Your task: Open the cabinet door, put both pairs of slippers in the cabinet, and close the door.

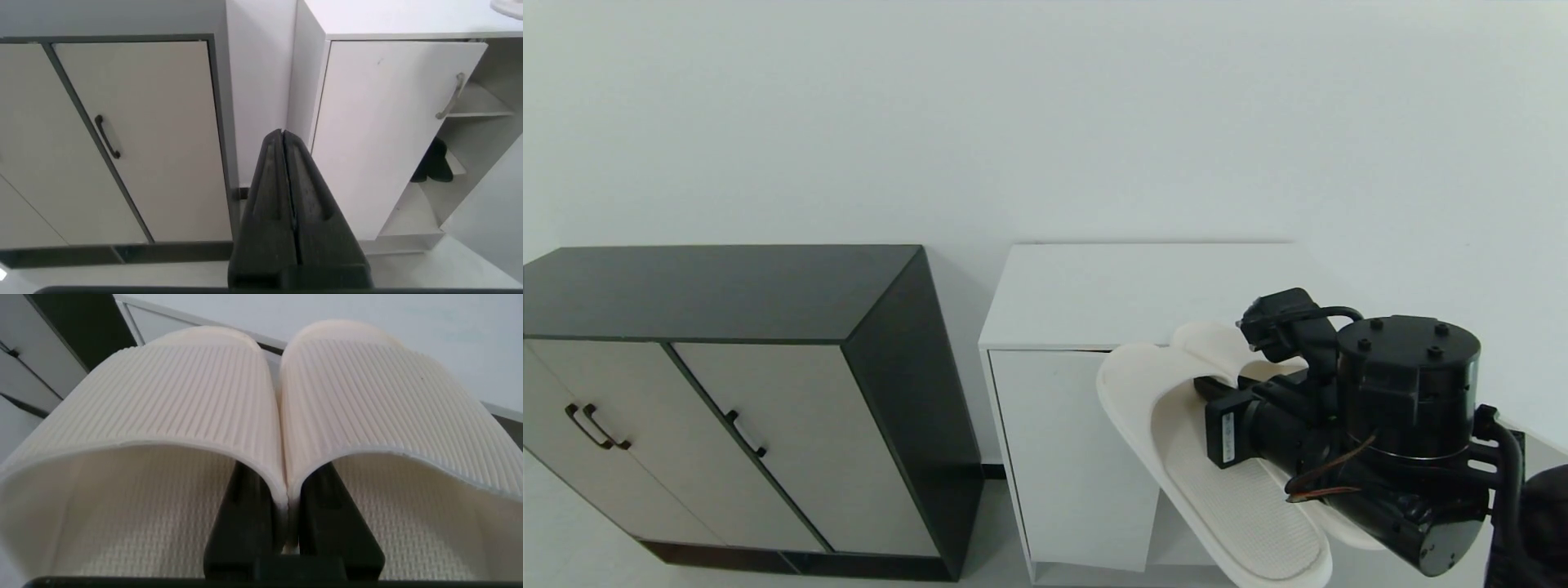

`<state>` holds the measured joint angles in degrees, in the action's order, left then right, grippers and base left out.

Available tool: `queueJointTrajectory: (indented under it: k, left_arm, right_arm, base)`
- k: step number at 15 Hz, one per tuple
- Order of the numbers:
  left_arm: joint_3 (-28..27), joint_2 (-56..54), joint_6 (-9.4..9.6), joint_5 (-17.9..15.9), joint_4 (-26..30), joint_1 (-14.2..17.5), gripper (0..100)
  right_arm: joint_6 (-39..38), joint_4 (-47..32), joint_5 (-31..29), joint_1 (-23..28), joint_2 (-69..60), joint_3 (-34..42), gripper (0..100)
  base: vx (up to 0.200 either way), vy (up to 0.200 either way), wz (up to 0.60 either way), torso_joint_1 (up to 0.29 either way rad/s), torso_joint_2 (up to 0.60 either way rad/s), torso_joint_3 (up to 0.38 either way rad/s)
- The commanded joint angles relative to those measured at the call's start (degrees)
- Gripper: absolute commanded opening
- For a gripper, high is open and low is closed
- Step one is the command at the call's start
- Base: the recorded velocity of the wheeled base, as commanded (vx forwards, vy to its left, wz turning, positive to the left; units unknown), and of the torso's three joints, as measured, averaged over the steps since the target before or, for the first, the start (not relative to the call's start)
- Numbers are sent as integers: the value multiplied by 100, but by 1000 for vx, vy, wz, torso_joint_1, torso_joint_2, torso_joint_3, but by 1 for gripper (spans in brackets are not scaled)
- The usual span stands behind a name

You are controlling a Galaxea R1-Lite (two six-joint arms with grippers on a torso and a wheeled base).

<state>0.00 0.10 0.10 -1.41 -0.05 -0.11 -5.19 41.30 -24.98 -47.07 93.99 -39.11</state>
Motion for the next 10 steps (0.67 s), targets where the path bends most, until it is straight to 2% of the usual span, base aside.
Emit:
queueJointTrajectory:
  k: [1,3,10]
  left_arm:
    - [0,-1,-1,1,-4,2,0]
    - [0,-1,8,1,-4,2,0]
    - [0,-1,8,1,-4,2,0]
  right_arm:
    - [1,9,2,5,41,0,0]
    - [1,9,2,5,41,0,0]
    - [1,18,2,5,49,35,0]
  base:
    - [0,0,0,0,0,0]
    - [0,0,0,0,0,0]
    - [0,-200,0,3,5,4]
